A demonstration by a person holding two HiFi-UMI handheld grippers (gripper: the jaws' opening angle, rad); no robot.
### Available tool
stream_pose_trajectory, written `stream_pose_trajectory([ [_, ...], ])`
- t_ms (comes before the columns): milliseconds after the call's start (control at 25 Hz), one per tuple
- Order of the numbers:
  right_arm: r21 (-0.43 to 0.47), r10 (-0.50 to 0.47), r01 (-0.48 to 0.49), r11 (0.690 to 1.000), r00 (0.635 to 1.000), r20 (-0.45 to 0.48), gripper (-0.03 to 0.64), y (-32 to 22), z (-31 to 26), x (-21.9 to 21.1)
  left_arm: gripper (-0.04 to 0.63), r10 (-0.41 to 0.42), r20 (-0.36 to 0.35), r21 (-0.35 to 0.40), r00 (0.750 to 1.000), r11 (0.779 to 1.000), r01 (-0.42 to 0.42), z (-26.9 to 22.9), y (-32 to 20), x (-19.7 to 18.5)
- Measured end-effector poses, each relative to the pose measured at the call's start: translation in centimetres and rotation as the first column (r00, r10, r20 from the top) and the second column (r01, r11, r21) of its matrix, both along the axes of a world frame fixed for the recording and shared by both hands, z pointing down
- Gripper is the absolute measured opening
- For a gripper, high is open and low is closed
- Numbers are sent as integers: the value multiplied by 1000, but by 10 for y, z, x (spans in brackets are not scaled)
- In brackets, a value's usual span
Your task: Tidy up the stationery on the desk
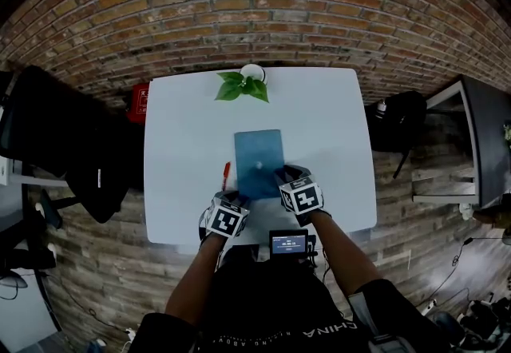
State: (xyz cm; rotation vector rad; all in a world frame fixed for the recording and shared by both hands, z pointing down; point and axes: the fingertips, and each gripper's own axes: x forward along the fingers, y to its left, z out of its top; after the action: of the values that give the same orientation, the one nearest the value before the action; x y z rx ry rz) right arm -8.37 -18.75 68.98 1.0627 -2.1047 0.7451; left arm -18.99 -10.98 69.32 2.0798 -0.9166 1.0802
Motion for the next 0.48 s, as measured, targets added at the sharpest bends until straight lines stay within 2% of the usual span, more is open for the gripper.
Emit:
stream_pose_trajectory([
  [160, -3, -4, 4, 1000, 1000, 13, 147, 2, -1, 5, 147, -17, -14, 9, 1000, 1000, 17, -3, 1, 2],
  [320, -20, 3, -3, 1000, 999, 32, 189, 5, 0, 6, 147, -56, -1, 53, 998, 997, 56, -15, -6, -9],
  [480, -48, 20, -16, 999, 997, 68, 210, 9, 2, 5, 160, -87, -35, 40, 996, 995, 88, -16, -21, -9],
])
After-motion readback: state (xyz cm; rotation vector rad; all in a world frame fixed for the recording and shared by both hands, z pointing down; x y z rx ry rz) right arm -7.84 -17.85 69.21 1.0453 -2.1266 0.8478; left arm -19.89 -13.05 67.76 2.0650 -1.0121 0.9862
